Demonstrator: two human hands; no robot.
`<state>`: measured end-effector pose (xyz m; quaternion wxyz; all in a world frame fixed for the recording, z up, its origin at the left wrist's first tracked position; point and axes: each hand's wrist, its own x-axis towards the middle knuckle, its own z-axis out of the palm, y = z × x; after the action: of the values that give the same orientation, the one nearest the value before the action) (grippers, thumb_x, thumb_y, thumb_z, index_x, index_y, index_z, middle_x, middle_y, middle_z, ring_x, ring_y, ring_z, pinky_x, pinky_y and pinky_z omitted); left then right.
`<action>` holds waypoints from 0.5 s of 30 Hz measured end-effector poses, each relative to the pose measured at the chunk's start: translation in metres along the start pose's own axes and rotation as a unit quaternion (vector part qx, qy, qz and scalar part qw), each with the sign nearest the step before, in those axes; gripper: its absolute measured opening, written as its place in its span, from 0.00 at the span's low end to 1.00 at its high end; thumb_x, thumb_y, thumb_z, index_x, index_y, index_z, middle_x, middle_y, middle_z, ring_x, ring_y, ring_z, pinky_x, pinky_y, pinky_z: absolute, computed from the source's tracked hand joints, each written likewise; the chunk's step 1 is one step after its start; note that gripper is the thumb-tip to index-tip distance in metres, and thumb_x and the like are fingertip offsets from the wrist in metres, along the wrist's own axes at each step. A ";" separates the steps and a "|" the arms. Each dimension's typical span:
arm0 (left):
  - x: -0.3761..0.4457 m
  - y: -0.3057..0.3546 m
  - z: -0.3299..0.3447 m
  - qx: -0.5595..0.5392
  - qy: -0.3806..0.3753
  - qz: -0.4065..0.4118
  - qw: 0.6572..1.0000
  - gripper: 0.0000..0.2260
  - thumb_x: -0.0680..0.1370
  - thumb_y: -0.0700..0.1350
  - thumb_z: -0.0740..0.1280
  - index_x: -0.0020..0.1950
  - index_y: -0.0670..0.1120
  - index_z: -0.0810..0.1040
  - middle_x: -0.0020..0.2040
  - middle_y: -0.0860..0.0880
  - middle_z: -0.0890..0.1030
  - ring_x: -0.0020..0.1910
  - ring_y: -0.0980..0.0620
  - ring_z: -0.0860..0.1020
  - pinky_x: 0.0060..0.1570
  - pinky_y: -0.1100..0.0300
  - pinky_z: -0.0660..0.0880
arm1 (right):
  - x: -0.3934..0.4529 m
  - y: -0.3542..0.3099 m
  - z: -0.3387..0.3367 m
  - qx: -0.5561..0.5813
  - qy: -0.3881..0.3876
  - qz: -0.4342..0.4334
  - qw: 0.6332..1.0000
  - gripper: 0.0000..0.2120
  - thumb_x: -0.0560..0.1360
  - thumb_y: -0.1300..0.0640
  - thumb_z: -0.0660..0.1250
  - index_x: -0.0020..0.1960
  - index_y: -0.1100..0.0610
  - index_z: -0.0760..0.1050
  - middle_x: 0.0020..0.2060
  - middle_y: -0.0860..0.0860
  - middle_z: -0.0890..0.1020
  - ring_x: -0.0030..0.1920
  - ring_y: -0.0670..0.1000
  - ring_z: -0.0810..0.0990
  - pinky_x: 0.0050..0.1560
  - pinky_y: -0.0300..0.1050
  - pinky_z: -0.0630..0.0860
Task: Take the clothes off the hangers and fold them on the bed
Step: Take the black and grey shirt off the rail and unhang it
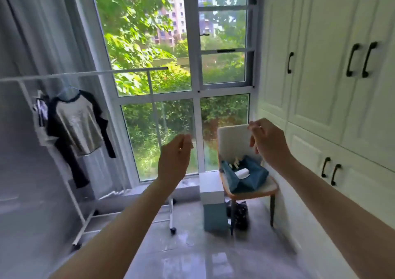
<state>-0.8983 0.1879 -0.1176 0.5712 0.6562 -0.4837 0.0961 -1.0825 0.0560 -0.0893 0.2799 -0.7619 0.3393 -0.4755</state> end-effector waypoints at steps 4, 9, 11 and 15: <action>-0.006 -0.018 -0.113 0.264 -0.032 0.068 0.962 0.13 0.79 0.54 0.59 0.44 0.48 0.75 0.31 0.52 0.75 0.32 0.47 0.75 0.31 0.59 0.64 | -0.001 -0.088 0.049 0.064 -0.062 -0.080 0.993 0.08 0.80 0.58 0.58 0.44 0.57 0.73 0.26 0.49 0.77 0.19 0.41 0.72 0.24 0.36 0.71; -0.010 -0.050 -0.218 0.253 0.076 -0.002 0.965 0.17 0.73 0.56 0.53 0.40 0.47 0.74 0.28 0.52 0.72 0.27 0.51 0.71 0.31 0.59 0.64 | -0.005 -0.159 0.116 0.143 -0.135 -0.106 0.975 0.11 0.78 0.61 0.61 0.38 0.55 0.73 0.21 0.48 0.77 0.16 0.43 0.70 0.18 0.35 0.65; -0.007 -0.068 -0.267 0.238 0.122 -0.042 0.963 0.14 0.71 0.59 0.52 0.36 0.51 0.70 0.27 0.53 0.72 0.28 0.53 0.71 0.31 0.59 0.65 | -0.004 -0.192 0.160 0.154 -0.168 -0.113 0.967 0.11 0.78 0.60 0.62 0.37 0.52 0.73 0.20 0.47 0.77 0.16 0.44 0.70 0.18 0.34 0.64; 0.013 -0.100 -0.348 0.233 0.171 -0.056 0.955 0.10 0.73 0.53 0.55 0.34 0.51 0.69 0.25 0.52 0.71 0.26 0.56 0.70 0.30 0.58 0.63 | 0.006 -0.244 0.236 0.154 -0.200 -0.119 0.960 0.09 0.78 0.57 0.63 0.39 0.52 0.75 0.21 0.46 0.78 0.17 0.43 0.71 0.18 0.33 0.65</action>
<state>-0.6687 0.4624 -0.0601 0.4808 0.7712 -0.3048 0.2849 -0.8034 0.2252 0.0046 0.3972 -0.8241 0.1057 -0.3898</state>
